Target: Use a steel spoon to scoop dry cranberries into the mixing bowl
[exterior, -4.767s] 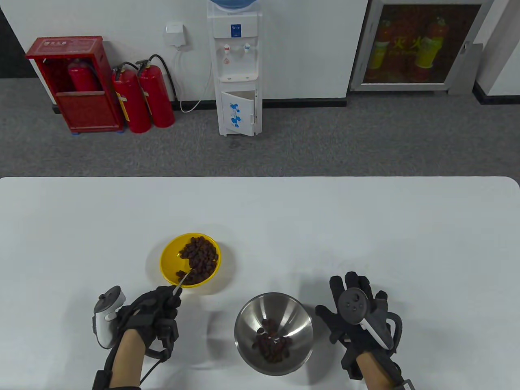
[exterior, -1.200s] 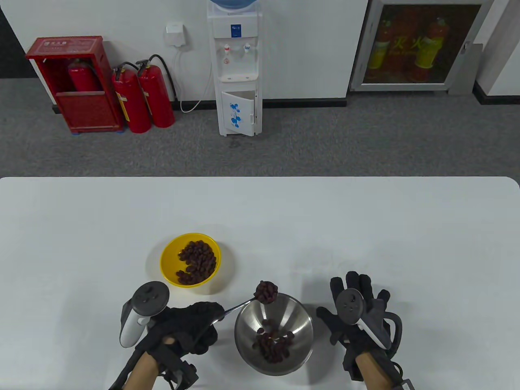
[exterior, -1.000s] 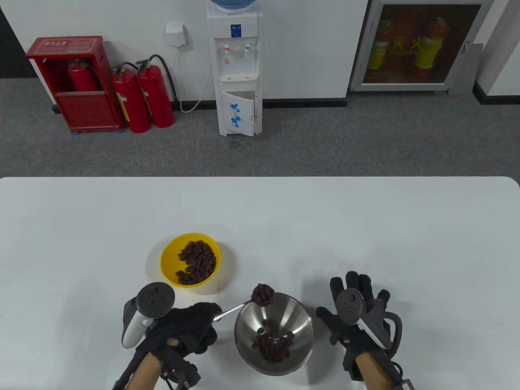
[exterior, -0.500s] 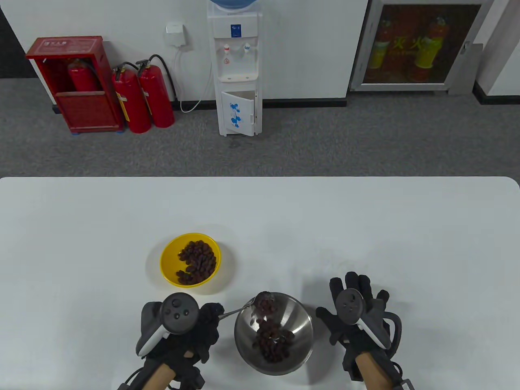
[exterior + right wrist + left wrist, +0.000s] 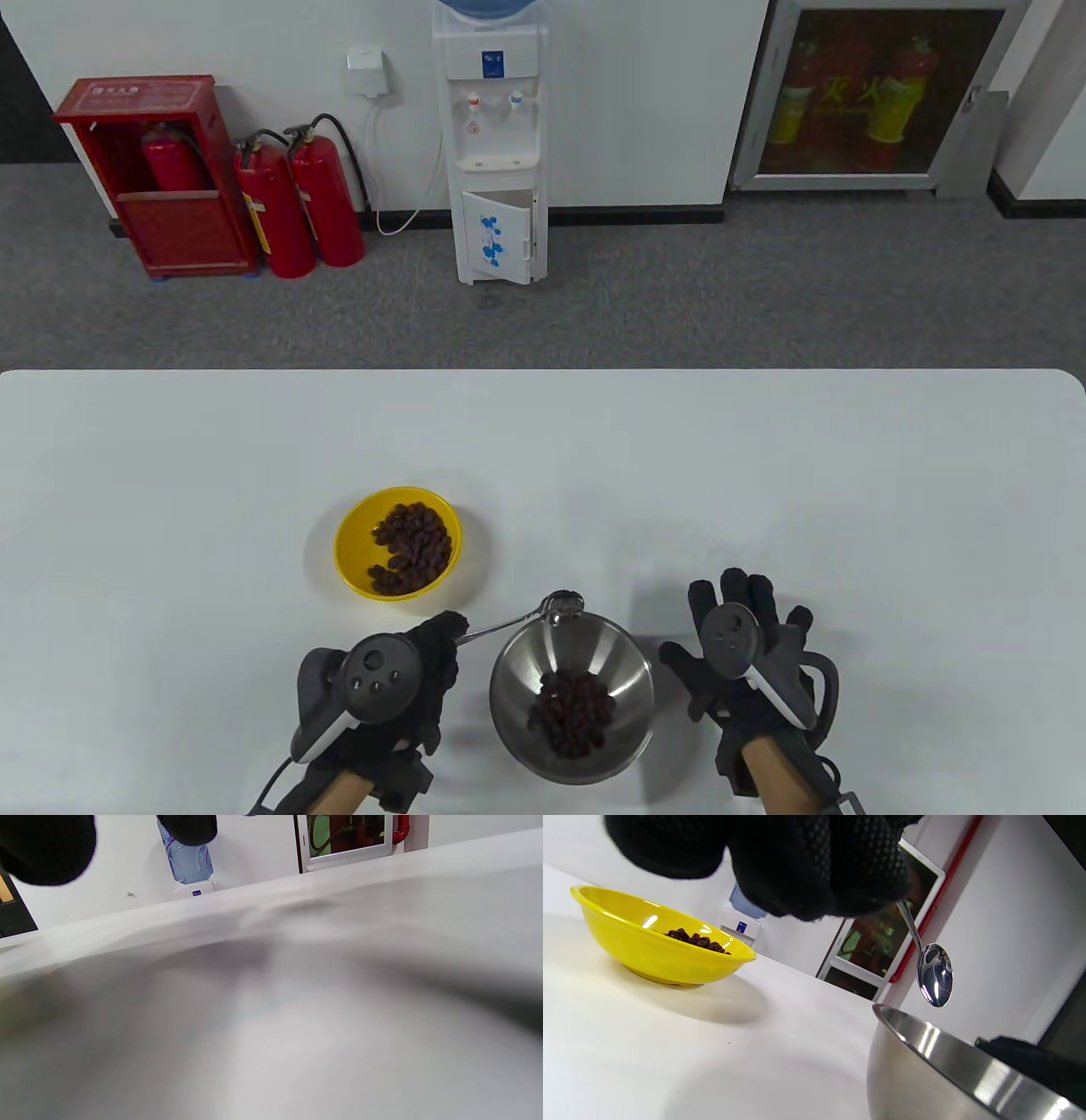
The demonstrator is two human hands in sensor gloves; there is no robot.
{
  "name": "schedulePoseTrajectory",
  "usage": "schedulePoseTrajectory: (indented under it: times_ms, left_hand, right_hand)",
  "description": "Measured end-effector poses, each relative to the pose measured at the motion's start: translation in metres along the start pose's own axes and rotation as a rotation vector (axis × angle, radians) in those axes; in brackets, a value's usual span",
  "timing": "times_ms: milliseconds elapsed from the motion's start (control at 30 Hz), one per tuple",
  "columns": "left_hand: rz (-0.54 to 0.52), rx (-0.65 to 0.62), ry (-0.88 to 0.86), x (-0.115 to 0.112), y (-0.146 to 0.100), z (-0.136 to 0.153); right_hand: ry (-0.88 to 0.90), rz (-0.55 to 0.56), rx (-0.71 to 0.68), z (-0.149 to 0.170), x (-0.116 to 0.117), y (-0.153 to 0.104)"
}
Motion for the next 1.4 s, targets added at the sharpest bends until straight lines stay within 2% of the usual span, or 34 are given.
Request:
schedulePoseTrajectory:
  times_ms: [200,300,367,500,733,867,1100,1400]
  left_hand:
    - [-0.039,0.136,-0.223,0.010,0.013,0.041]
    - [-0.107,0.191,-0.230,0.018,0.014,0.055]
    - [-0.189,0.208,-0.190,0.026,0.013,0.061]
    - [-0.342,0.234,0.015,0.040,0.010,0.067]
    - [-0.430,0.298,0.217,0.043,0.012,0.081]
    - [-0.526,0.277,0.454,0.043,0.014,0.075]
    - [-0.535,0.256,0.628,0.031,0.026,0.068]
    - [-0.508,0.271,0.745,0.021,0.043,0.068]
  right_hand:
    - [0.003,0.001,-0.003,0.000,0.000,0.000]
    - [0.002,0.000,-0.004,0.000,0.000,0.000]
    - [0.002,-0.001,-0.004,0.000,0.000,0.000]
    - [0.002,0.000,-0.003,0.000,0.000,0.000]
    - [0.002,0.000,-0.004,0.000,0.000,0.000]
    - [0.003,-0.002,-0.004,0.000,0.000,0.000]
    - [0.010,-0.008,-0.007,0.000,0.001,0.000]
    - [0.062,-0.045,0.000,0.002,0.003,0.002]
Point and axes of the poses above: the tracker on the back of each hand, its own z axis roughly to the little-finger side, its own y axis roughly from the wrist to the fingertips, x = y × z, the point moved 2 cm from there along y, roughly from the wrist to the fingertips, and after that the axes turned 10 degrees about x, right-handed, at the moved point
